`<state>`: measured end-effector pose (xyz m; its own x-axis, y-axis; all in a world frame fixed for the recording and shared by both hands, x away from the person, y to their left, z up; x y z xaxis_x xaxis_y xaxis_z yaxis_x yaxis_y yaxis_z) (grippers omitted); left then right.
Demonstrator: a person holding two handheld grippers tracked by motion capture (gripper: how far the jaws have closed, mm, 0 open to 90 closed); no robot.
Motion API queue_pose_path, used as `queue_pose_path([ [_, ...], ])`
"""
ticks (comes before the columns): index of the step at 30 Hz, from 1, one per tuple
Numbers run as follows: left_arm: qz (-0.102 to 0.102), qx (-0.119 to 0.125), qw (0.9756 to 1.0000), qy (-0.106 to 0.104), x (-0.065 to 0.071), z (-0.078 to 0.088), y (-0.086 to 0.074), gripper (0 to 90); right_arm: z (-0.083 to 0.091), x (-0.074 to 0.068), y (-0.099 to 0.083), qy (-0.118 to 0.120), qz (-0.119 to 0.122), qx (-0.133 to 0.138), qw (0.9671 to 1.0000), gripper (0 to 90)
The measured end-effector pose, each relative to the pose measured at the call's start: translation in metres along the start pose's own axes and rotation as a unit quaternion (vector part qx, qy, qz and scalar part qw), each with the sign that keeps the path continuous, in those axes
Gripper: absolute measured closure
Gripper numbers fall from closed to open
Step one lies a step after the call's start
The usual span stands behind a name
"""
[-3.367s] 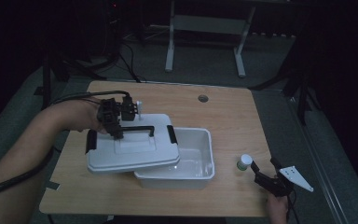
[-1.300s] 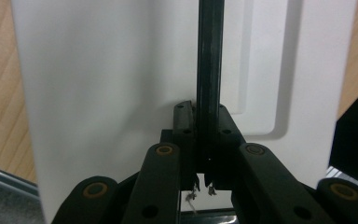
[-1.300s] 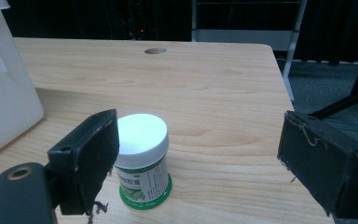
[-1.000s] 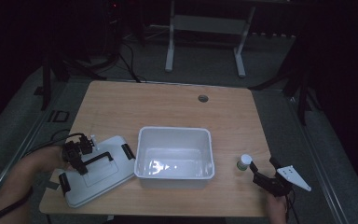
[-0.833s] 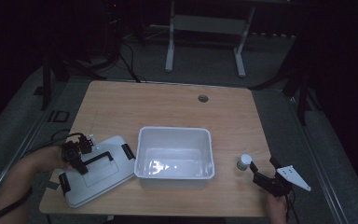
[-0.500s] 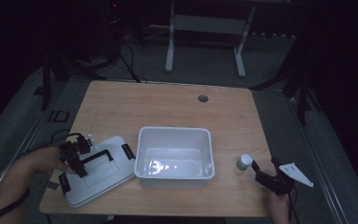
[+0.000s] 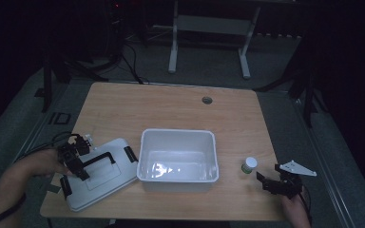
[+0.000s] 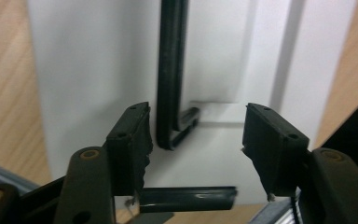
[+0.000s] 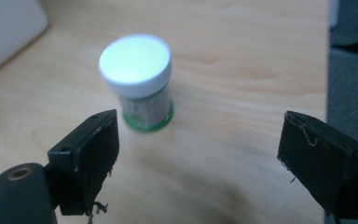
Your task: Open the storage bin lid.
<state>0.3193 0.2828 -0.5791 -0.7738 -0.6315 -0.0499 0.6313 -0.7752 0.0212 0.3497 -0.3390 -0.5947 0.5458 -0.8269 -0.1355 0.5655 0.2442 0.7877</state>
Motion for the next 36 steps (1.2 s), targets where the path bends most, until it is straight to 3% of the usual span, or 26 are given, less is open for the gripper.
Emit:
queue_pose_path([
  [5,-0.006,-0.01,0.9999,0.003,0.001,-0.001,-0.002,41.3,-0.002,-0.005,-0.007,0.022,0.014,-0.067,0.9974,12.1],
  [11,-0.009,-0.015,0.9999,-0.001,0.002,0.0,-0.008,41.6,-0.001,-0.006,-0.014,0.034,0.008,-0.153,0.9876,12.0],
  [15,-0.008,-0.017,0.9998,-0.001,0.002,0.002,-0.012,41.6,0.003,-0.003,-0.018,0.03,-0.01,-0.213,0.9765,11.1],
  [16,-0.009,-0.017,0.9998,0.0,0.002,0.002,-0.012,41.6,0.005,-0.003,-0.018,0.034,-0.013,-0.237,0.9708,11.1],
  [17,-0.01,-0.019,0.9998,0.001,0.003,0.002,-0.013,41.6,0.005,-0.003,-0.018,0.034,-0.013,-0.237,0.9708,11.1],
  [20,-0.011,-0.019,0.9998,0.0,0.003,0.003,-0.015,41.6,0.007,-0.003,-0.019,0.035,-0.013,-0.271,0.962,11.1],
  [21,-0.011,-0.019,0.9998,0.0,0.003,0.003,-0.015,41.6,0.007,-0.003,-0.019,0.035,-0.013,-0.271,0.962,11.1],
  [22,-0.01,-0.017,0.9998,0.001,0.004,0.005,-0.015,41.6,0.008,-0.002,-0.019,0.034,-0.002,-0.302,0.9526,11.1],
  [26,-0.013,-0.02,0.9997,0.0,0.004,0.005,-0.015,41.6,0.007,-0.003,-0.018,0.038,0.003,-0.334,0.9418,11.2],
  [27,-0.013,-0.02,0.9997,0.0,0.004,0.005,-0.015,41.6,0.007,-0.003,-0.018,0.038,0.003,-0.334,0.9418,11.2],
  [28,-0.012,-0.02,0.9997,-0.002,0.005,0.005,-0.015,41.6,0.007,-0.003,-0.017,0.039,0.006,-0.343,0.9387,11.4],
  [29,-0.012,-0.019,0.9997,-0.001,0.005,0.004,-0.015,41.6,0.006,-0.003,-0.012,0.036,0.011,-0.361,0.9319,12.9],
  [36,-0.012,-0.021,0.9997,-0.002,0.006,0.004,-0.017,41.6,0.002,-0.002,0.006,0.032,0.021,-0.378,0.9251,12.9],
])
Point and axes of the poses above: each handheld gripper's, and its own axes: z roughly backward along the jaws, y roughly out of its top, x roughly to its right, the point moved 10 cm from there along -z, roughly forward along the jaws, and after that the axes turned 11 degrees about y, right-handed, at the moved point
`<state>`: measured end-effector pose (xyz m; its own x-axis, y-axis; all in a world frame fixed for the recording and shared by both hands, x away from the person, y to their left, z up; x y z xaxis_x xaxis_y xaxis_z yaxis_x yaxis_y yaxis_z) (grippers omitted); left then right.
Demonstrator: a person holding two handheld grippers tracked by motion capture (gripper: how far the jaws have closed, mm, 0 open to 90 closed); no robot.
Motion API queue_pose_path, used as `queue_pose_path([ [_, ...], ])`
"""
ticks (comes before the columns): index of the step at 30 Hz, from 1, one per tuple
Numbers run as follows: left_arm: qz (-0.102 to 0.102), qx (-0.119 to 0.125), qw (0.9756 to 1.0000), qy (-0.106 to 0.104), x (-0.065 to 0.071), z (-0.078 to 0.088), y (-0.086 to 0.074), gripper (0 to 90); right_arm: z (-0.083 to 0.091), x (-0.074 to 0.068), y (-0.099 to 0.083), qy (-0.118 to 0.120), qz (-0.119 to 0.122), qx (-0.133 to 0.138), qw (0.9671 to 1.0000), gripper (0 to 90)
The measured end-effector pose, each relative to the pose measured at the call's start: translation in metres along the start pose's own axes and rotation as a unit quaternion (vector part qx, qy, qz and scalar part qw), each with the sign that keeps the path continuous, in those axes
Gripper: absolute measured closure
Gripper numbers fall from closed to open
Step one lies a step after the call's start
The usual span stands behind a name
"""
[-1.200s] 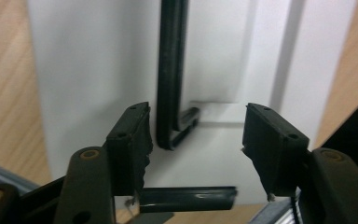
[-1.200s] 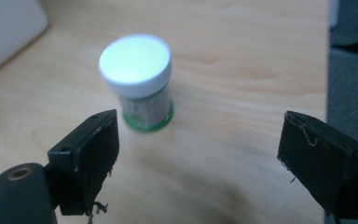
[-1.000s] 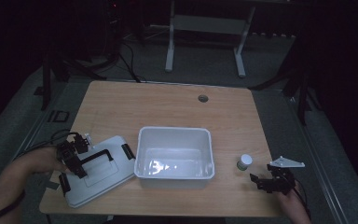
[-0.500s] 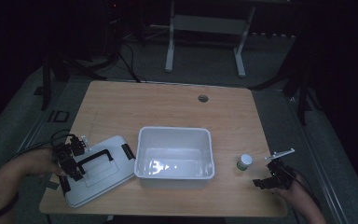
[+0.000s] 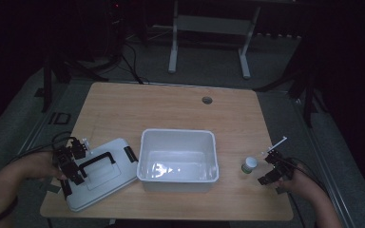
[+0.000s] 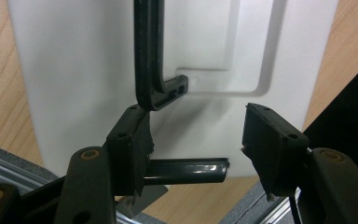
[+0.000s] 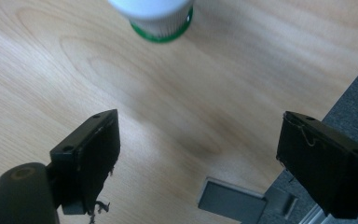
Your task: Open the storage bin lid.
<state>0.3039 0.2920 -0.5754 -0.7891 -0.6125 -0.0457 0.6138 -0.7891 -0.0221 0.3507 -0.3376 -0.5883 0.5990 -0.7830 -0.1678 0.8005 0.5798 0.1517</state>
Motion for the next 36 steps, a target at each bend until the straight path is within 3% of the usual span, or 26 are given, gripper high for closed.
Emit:
queue_pose_path([
  [7,-0.002,0.0,1.0,0.0,0.0,0.002,0.0,41.6,0.007,-0.005,0.019,0.004,0.016,-0.017,0.9997,12.8],
  [14,0.002,0.011,0.9999,-0.009,0.002,0.004,0.004,42.5,0.001,-0.011,0.033,0.014,0.027,-0.034,0.999,12.7],
  [25,-0.003,-0.004,1.0,-0.003,0.001,0.0,0.001,42.4,-0.009,-0.014,0.06,0.012,0.048,-0.049,0.9976,15.8],
  [36,-0.001,-0.008,1.0,0.002,-0.001,-0.002,0.001,42.3,-0.019,-0.017,0.065,0.006,0.085,-0.086,0.9926,36.4],
])
Point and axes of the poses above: each handheld gripper's, and its own axes: z roughly backward along the jaws, y roughly out of its top, x roughly to its right, the point moved 10 cm from there along -z, roughly forward along the jaws, and after that the axes turned 11 degrees about y, right-handed, at the moved point
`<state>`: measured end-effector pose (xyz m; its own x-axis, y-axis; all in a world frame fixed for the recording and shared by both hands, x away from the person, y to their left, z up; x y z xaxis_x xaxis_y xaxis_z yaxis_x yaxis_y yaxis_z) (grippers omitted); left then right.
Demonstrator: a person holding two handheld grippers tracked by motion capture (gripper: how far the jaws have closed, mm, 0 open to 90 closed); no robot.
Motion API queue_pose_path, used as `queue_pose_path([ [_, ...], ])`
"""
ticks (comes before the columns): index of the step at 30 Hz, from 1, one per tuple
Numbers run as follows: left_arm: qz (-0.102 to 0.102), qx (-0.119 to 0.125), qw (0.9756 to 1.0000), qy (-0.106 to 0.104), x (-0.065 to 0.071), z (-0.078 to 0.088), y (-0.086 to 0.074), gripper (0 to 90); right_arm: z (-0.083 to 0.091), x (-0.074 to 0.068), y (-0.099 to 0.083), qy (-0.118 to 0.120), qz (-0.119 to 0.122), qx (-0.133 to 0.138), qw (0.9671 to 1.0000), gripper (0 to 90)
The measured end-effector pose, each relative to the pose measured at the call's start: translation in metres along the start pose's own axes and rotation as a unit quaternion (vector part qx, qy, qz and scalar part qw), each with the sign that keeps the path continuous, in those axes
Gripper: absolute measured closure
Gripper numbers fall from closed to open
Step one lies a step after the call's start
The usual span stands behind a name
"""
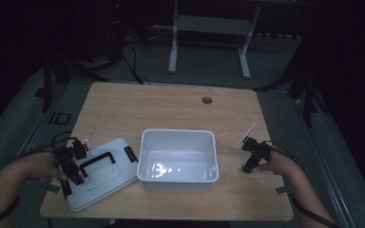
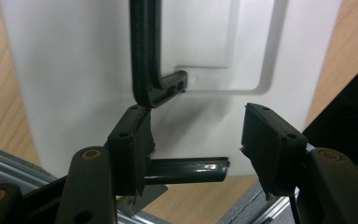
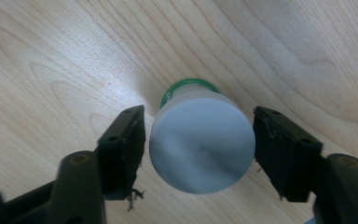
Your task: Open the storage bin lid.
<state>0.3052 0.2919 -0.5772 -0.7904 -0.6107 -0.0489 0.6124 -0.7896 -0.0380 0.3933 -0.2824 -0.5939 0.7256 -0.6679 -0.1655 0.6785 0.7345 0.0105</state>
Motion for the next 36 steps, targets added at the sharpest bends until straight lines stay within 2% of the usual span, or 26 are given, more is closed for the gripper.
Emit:
queue_pose_path([
  [1,0.0,0.001,1.0,0.002,-0.001,0.0,0.0,42.3,-0.001,0.0,0.0,-0.002,0.004,-0.003,1.0,41.1],
  [4,0.001,0.0,1.0,0.001,0.0,0.0,0.0,42.3,-0.004,0.0,-0.001,-0.009,0.013,-0.017,0.9997,47.5],
  [6,0.001,0.0,1.0,-0.001,0.0,0.0,0.0,42.3,-0.007,-0.001,-0.001,-0.004,0.01,-0.021,0.9997,49.3],
  [8,-0.002,0.0,1.0,-0.001,0.0,-0.001,0.001,42.3,-0.007,-0.001,-0.001,-0.007,0.018,-0.024,0.9995,49.5],
  [9,-0.003,-0.001,1.0,0.001,0.0,-0.001,0.001,42.3,-0.007,-0.002,-0.001,-0.002,0.025,-0.027,0.9993,49.6],
  [11,0.0,-0.002,1.0,0.002,0.001,-0.002,0.001,42.3,-0.004,-0.006,-0.002,-0.004,0.057,-0.033,0.9978,49.7],
  [12,0.0,-0.001,1.0,0.002,0.001,-0.003,0.002,42.3,-0.004,-0.006,-0.002,-0.004,0.057,-0.033,0.9978,49.7],
  [14,-0.005,-0.006,1.0,0.001,0.002,-0.004,0.001,42.3,0.0,-0.01,-0.003,-0.002,0.075,-0.031,0.9967,49.6],
  [18,-0.003,-0.001,1.0,0.002,0.002,-0.002,0.001,42.3,0.01,-0.017,-0.008,-0.004,0.119,-0.043,0.9919,49.7],
  [22,-0.003,-0.003,1.0,0.003,0.002,-0.001,-0.001,42.3,0.02,-0.025,-0.013,-0.009,0.162,-0.053,0.9853,49.7],
  [26,-0.004,-0.006,1.0,0.003,0.003,-0.001,-0.004,42.3,0.028,-0.036,-0.015,-0.011,0.194,-0.065,0.9789,49.7],
  [28,-0.003,-0.006,1.0,0.001,0.003,-0.001,-0.004,42.3,0.032,-0.042,-0.015,-0.01,0.2,-0.067,0.9774,49.7],
  [34,-0.003,-0.004,1.0,0.001,0.003,0.0,-0.005,42.3,0.05,-0.065,-0.01,-0.01,0.236,-0.073,0.969,49.8],
  [36,-0.003,-0.006,1.0,0.005,0.003,0.0,-0.005,42.3,0.059,-0.074,-0.005,-0.013,0.248,-0.067,0.9665,49.7],
])
Point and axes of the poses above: each handheld gripper's, and its own axes: z roughly backward along the jaws, y roughly out of its top, x roughly to its right, the point moved 10 cm from there along -z, roughly forward along the jaws, and after that the axes turned 11 degrees about y, right-handed, at the moved point
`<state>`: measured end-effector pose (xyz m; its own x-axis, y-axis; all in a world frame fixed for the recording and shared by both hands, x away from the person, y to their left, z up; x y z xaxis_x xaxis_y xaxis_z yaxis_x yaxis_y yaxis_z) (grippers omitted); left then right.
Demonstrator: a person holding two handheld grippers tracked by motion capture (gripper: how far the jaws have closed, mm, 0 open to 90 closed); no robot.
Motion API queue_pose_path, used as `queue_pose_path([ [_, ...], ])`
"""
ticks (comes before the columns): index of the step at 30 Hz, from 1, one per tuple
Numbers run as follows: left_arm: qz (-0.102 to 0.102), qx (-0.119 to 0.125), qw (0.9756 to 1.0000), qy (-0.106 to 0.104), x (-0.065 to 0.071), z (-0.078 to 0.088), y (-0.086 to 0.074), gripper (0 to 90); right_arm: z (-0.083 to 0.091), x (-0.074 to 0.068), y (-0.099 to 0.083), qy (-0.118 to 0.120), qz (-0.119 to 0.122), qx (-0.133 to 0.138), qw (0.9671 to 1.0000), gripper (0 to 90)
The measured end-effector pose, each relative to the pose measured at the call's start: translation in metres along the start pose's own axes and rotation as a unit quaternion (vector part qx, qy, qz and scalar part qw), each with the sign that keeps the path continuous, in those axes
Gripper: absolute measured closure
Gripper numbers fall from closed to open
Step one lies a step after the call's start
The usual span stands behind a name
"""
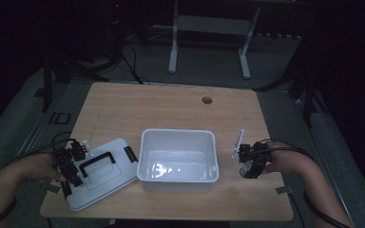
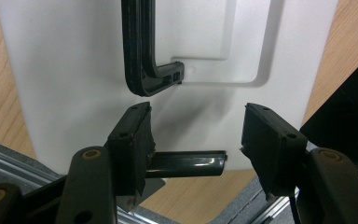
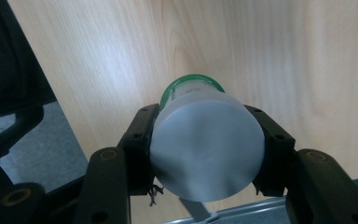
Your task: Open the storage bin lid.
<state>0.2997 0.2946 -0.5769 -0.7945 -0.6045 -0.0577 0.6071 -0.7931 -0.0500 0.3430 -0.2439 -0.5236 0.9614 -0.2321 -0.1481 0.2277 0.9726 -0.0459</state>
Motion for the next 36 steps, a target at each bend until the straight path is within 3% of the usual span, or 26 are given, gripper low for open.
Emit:
queue_pose_path([
  [7,0.001,0.001,1.0,-0.001,0.001,0.001,0.0,42.3,0.032,-0.011,0.02,-0.022,0.023,-0.002,0.9995,49.8],
  [14,-0.003,-0.002,1.0,0.007,-0.001,-0.002,0.002,42.3,0.069,-0.028,0.045,-0.022,0.041,0.031,0.9984,49.8],
  [19,-0.006,-0.001,0.9999,0.009,0.001,0.001,0.003,42.3,0.087,-0.041,0.068,-0.034,0.062,0.033,0.9969,49.8],
  [22,-0.004,-0.001,1.0,0.006,0.002,0.003,0.003,42.3,0.089,-0.044,0.075,-0.034,0.07,0.034,0.9964,49.8],
  [26,-0.005,0.001,0.9998,0.017,-0.001,0.004,0.001,42.3,0.088,-0.049,0.089,-0.033,0.084,0.04,0.9951,49.8],
  [36,-0.001,0.004,0.9999,0.016,0.0,0.007,0.002,42.3,0.074,-0.054,0.119,-0.023,0.112,0.043,0.9925,49.8],
])
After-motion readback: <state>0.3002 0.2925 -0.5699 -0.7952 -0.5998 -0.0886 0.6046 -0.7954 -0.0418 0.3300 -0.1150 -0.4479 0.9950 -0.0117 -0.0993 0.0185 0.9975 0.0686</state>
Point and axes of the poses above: each handheld gripper's, and its own axes: z roughly backward along the jaws, y roughly out of its top, x roughly to its right, the point moved 10 cm from there along -z, roughly forward along the jaws, and after that the axes turned 11 degrees about y, right-handed, at the moved point
